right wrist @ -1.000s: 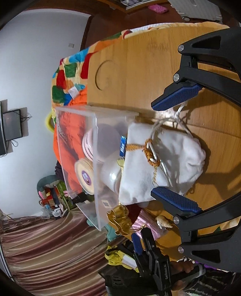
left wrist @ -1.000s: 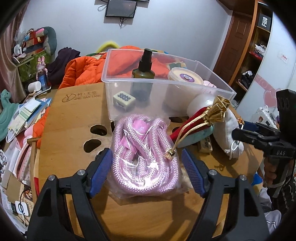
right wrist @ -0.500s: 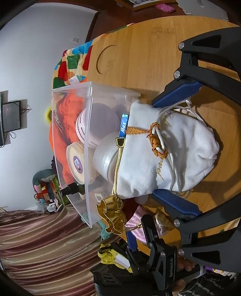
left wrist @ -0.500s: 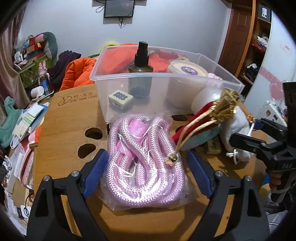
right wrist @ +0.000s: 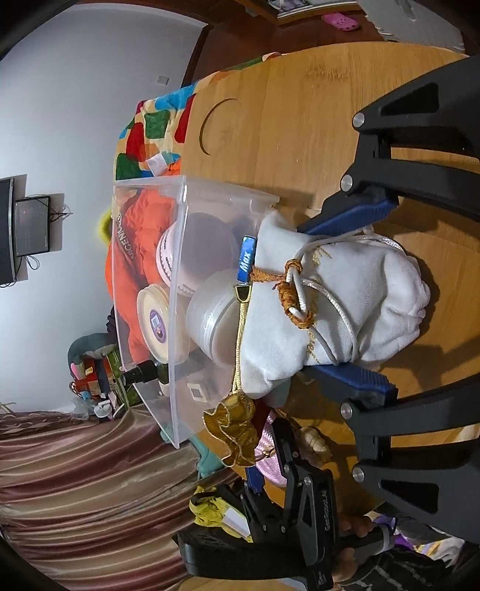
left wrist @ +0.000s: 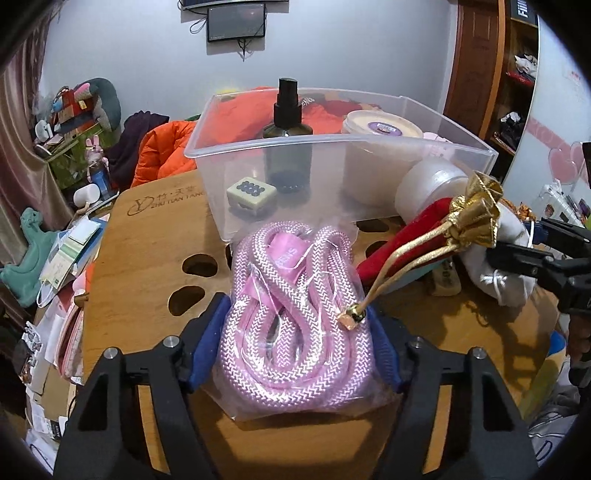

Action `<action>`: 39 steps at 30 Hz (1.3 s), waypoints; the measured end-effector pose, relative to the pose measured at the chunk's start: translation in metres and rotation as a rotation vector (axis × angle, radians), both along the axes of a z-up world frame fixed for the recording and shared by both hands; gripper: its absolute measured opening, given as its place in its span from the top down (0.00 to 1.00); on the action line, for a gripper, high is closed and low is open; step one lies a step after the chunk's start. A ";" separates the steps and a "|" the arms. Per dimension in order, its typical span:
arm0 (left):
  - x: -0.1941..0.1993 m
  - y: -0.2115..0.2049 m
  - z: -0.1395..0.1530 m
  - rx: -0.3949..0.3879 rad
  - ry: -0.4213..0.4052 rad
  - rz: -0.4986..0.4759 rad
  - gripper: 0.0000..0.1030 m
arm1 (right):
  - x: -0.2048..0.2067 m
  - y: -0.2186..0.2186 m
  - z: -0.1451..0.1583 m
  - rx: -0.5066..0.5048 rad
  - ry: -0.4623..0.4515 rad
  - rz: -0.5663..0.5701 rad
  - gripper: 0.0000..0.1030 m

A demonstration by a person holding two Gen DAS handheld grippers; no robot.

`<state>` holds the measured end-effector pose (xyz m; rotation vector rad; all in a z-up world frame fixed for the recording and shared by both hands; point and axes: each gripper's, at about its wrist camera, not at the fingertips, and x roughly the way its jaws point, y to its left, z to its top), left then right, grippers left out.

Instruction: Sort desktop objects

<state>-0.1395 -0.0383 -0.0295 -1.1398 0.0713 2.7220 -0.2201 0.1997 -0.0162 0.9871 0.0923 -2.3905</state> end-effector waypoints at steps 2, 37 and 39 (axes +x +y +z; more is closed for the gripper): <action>0.003 -0.004 0.001 0.030 0.009 0.013 0.33 | 0.001 0.004 0.002 -0.007 0.002 -0.008 0.47; 0.047 -0.038 0.030 0.159 0.049 0.076 0.35 | 0.007 0.051 0.044 -0.187 0.030 -0.063 0.48; 0.049 -0.036 0.027 0.141 0.040 0.076 0.35 | 0.008 0.052 0.043 -0.201 0.018 -0.061 0.48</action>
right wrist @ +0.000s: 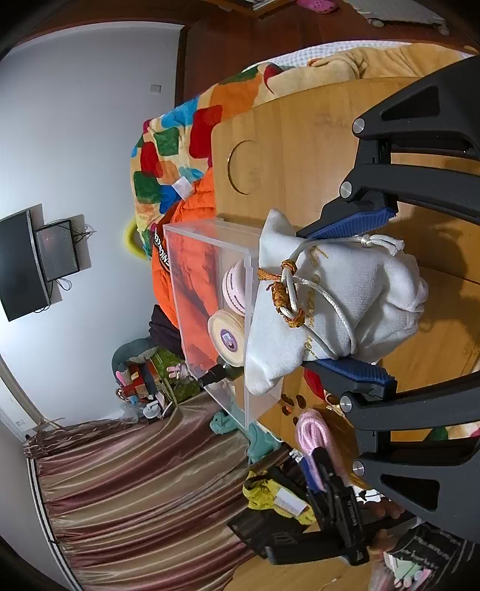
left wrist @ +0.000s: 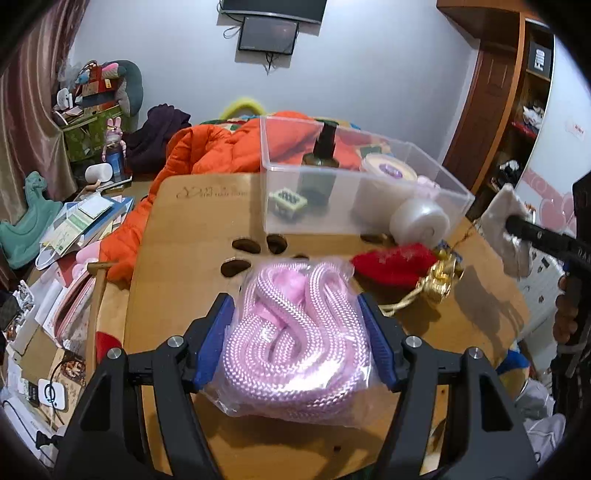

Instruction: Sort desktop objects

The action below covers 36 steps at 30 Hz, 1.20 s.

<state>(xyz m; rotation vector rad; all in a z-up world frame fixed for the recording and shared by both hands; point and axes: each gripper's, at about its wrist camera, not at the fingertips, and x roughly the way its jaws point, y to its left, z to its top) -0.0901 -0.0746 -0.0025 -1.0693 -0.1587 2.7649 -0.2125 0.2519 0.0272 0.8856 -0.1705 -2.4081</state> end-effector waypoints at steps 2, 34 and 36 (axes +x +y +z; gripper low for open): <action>0.002 0.001 0.000 -0.012 0.006 0.000 0.35 | 0.000 0.002 -0.001 -0.010 -0.008 0.003 0.48; -0.013 0.014 -0.006 -0.079 0.003 0.021 0.42 | 0.003 0.000 0.040 -0.042 0.077 0.047 0.48; -0.012 0.014 0.002 -0.075 0.021 0.021 0.42 | 0.002 0.000 0.042 -0.038 0.080 0.048 0.48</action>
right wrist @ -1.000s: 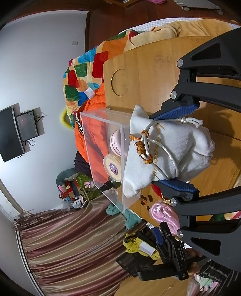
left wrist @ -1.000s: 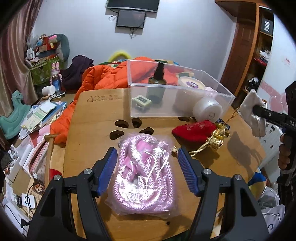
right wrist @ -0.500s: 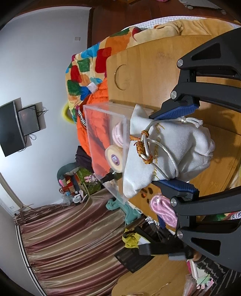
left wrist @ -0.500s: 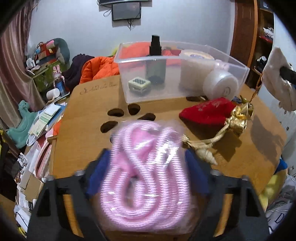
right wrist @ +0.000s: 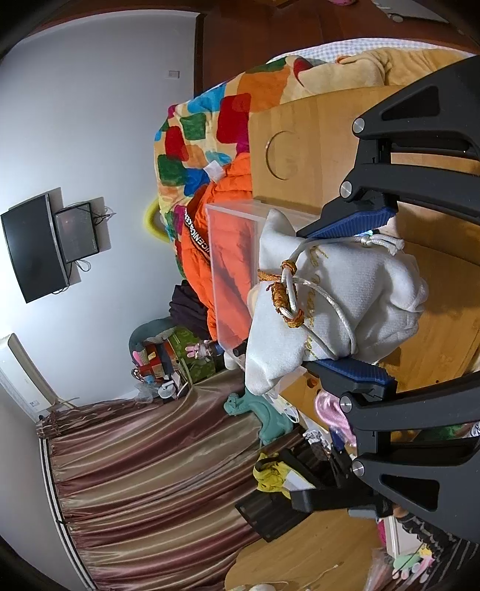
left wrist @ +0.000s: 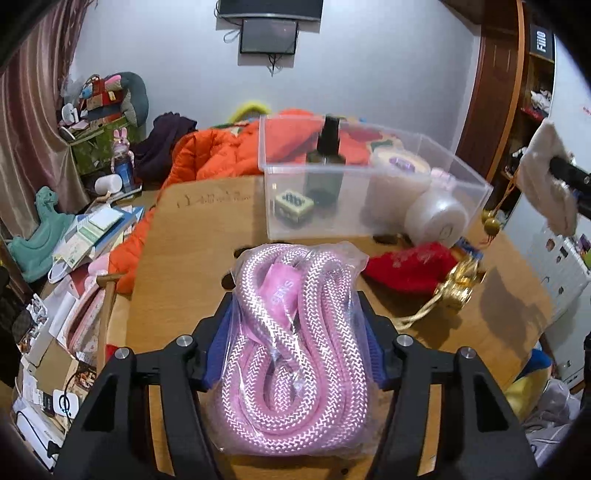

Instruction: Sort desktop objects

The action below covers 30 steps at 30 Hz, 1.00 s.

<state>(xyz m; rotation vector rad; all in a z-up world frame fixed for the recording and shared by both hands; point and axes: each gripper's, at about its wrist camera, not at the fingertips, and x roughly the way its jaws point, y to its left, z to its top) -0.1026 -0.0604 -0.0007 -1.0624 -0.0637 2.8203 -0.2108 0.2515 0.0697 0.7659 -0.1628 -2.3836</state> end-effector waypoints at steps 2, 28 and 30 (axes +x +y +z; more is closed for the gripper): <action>0.000 0.000 0.008 0.009 0.017 -0.005 0.42 | -0.002 0.000 0.001 0.001 0.002 0.003 0.48; -0.053 0.020 0.088 0.135 0.131 -0.122 0.42 | -0.046 -0.032 0.039 0.068 0.097 0.048 0.48; -0.061 0.022 0.092 0.148 0.134 -0.130 0.42 | -0.054 -0.037 0.037 0.070 0.090 0.048 0.48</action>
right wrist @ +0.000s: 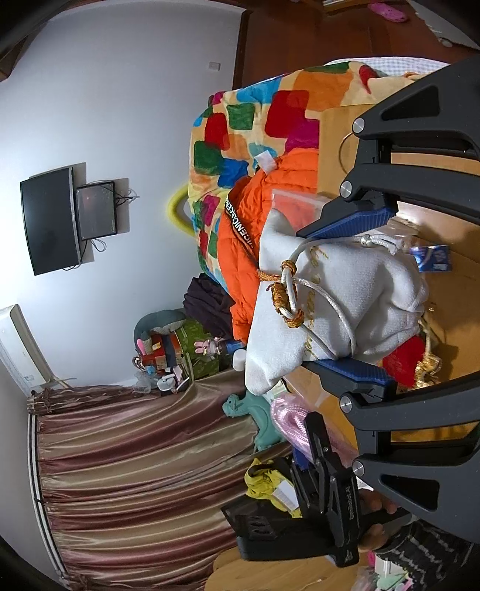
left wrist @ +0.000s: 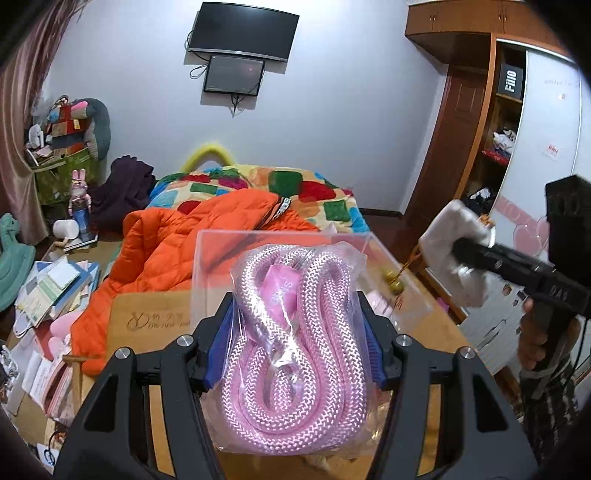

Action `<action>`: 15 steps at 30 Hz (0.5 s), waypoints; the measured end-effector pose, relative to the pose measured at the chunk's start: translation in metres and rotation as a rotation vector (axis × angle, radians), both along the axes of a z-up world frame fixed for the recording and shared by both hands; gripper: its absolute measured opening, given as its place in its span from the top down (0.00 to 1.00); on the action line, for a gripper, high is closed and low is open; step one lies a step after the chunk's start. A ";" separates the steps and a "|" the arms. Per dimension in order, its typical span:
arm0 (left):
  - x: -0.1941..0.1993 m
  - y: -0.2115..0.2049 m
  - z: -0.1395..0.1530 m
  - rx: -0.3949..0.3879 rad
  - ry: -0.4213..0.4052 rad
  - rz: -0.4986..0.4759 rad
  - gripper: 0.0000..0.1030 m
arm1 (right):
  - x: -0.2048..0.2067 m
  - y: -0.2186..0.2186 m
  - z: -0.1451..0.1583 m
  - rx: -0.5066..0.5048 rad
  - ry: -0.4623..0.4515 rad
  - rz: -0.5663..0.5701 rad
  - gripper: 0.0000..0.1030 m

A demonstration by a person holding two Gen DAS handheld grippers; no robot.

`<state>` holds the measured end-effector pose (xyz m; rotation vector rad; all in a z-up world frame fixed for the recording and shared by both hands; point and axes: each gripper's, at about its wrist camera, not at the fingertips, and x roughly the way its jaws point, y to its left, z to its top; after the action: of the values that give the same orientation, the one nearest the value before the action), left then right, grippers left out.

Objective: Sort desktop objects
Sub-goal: 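Drop the rope bag in the box with left tool while right tool drops the pouch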

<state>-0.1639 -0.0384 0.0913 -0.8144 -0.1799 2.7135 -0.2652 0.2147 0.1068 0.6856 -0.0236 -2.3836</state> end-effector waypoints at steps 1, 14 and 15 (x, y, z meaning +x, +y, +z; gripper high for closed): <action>-0.003 0.002 0.002 0.000 0.003 -0.002 0.42 | -0.005 -0.002 -0.001 0.000 -0.004 0.001 0.48; -0.064 0.027 -0.001 0.036 -0.033 -0.064 0.42 | -0.060 -0.013 -0.040 0.043 -0.096 -0.019 0.48; -0.067 0.029 -0.003 0.037 -0.038 -0.067 0.42 | -0.062 -0.014 -0.044 0.049 -0.101 -0.019 0.48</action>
<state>-0.2308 -0.0095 0.0887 -0.8465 -0.2066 2.6263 -0.3276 0.2010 0.0630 0.8326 -0.0145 -2.3727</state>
